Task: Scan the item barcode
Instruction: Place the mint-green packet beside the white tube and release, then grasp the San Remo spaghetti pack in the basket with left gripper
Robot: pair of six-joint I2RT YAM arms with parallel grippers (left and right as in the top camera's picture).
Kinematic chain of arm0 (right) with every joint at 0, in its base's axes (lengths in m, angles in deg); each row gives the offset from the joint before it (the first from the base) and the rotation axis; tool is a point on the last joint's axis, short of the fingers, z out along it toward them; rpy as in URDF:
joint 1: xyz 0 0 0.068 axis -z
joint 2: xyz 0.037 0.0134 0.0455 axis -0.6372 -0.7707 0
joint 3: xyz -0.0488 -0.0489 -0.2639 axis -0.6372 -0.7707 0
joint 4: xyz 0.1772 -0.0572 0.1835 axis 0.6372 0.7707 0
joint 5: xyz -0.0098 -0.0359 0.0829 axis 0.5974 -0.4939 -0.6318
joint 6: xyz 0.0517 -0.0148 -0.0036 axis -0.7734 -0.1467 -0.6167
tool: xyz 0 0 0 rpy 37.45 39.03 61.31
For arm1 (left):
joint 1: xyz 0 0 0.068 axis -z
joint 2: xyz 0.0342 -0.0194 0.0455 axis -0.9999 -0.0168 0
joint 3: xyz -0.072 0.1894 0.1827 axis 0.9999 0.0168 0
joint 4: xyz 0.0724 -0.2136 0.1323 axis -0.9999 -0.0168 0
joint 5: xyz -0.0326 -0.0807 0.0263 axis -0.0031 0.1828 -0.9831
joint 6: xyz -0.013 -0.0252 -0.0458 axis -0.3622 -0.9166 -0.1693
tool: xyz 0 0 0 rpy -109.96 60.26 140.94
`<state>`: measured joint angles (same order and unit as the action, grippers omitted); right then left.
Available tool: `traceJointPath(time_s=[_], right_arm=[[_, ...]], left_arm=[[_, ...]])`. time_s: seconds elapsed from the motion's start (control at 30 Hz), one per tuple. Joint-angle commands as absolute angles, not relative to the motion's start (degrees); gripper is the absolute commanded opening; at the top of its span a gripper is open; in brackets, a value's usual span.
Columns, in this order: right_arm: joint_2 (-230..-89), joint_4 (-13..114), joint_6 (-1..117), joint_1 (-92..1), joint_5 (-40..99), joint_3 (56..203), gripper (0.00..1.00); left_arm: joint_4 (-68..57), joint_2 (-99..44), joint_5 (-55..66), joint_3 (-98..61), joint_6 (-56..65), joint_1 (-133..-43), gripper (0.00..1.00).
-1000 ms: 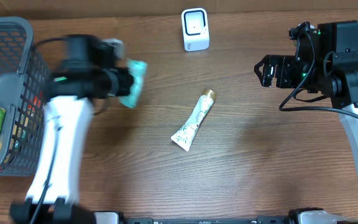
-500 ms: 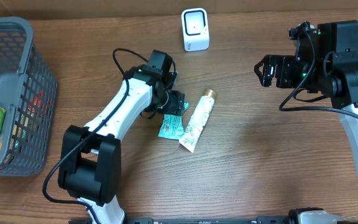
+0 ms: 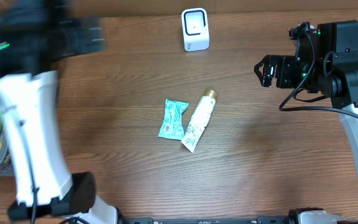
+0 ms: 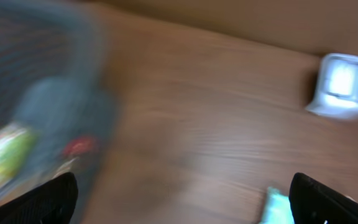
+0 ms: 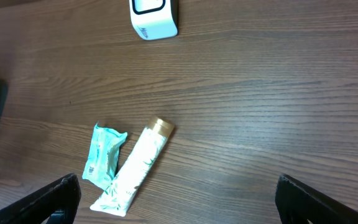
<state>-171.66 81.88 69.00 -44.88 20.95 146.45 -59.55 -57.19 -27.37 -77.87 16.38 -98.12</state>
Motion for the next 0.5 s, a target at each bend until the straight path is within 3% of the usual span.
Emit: traceJointPath(time_s=[0.0, 0.23, 0.47], right_arm=[[-171.79, 81.69, 69.05, -44.99, 20.71, 147.59, 1.0], [-172.07, 81.73, 69.26, -44.99, 20.69, 147.57, 1.0], [-173.34, 81.69, 69.24, -44.99, 20.71, 147.57, 1.0]], left_arm=[[-63.39, -57.65, -30.01, -79.9, 17.15, -109.68, 0.99], [-60.82, -58.2, -26.34, -71.97, 16.1, -133.83, 0.99], [-53.1, -58.2, -24.26, -53.76, 18.11, -140.06, 1.0]])
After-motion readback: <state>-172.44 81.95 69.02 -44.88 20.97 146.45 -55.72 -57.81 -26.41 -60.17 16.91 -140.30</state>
